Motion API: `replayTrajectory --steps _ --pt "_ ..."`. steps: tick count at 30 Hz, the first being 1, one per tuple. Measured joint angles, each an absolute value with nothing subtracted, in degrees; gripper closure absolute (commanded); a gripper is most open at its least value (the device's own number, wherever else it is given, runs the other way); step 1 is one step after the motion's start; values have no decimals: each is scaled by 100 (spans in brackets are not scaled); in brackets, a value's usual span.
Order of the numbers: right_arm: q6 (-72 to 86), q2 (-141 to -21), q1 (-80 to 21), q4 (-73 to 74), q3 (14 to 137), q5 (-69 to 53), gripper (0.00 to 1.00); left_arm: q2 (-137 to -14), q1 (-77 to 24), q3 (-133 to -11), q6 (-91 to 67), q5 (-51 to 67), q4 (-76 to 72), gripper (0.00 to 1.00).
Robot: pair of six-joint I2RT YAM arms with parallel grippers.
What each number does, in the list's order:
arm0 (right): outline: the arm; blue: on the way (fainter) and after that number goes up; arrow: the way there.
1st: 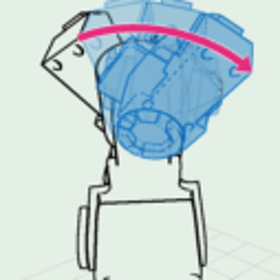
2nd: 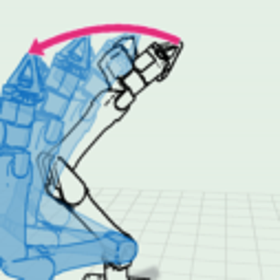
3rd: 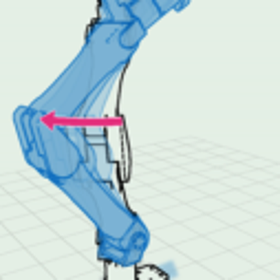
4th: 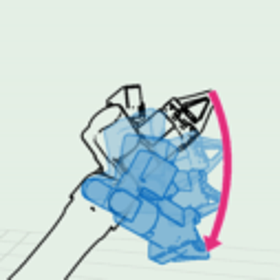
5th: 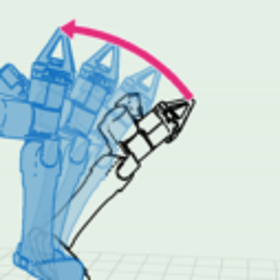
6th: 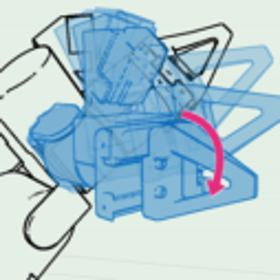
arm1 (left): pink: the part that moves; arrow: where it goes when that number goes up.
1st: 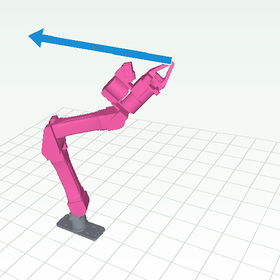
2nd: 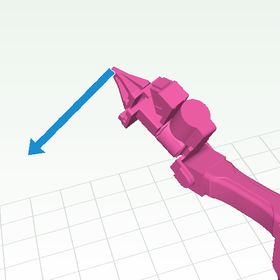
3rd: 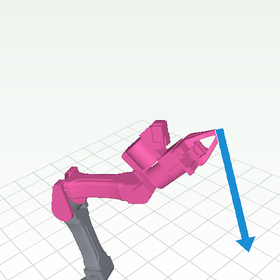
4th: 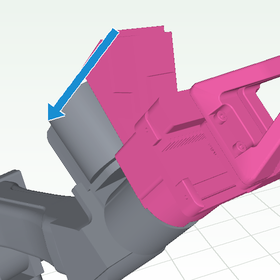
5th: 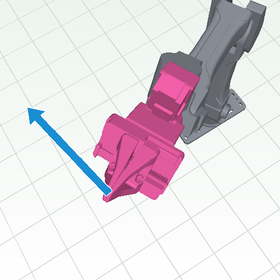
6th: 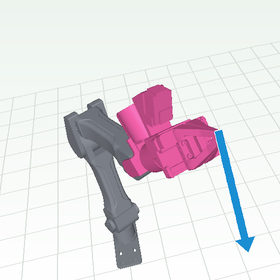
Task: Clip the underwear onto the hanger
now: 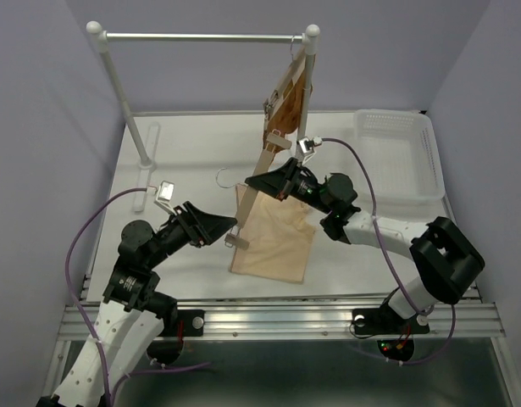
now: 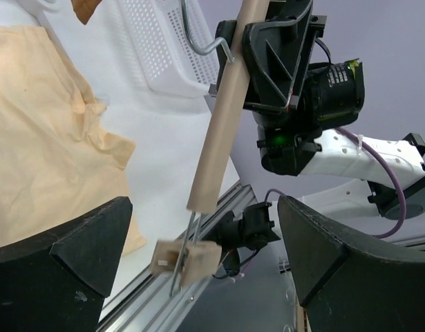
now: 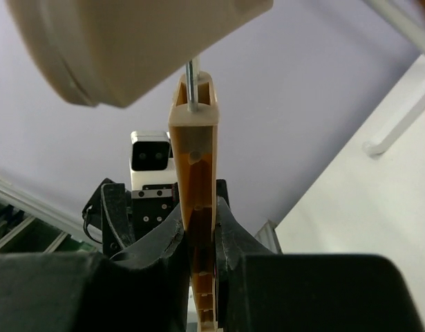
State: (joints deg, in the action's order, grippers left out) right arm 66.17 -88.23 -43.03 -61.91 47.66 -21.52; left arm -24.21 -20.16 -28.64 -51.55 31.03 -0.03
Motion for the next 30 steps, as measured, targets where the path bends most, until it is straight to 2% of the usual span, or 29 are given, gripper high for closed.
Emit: replayTrajectory --steps 13,20,30 --pt "6558 -7714 -3253 -5743 4185 -2936 99 -2663 -2018 -2655 -5179 4160 -574 1" --pt "6563 -7649 -3118 -5697 4176 -3310 99 -3413 -2110 -2471 -5332 4641 -1520 1" --pt "6628 -7649 -3118 -5769 4176 -3367 99 -3673 -2414 -2471 -5413 4665 -2222 1"
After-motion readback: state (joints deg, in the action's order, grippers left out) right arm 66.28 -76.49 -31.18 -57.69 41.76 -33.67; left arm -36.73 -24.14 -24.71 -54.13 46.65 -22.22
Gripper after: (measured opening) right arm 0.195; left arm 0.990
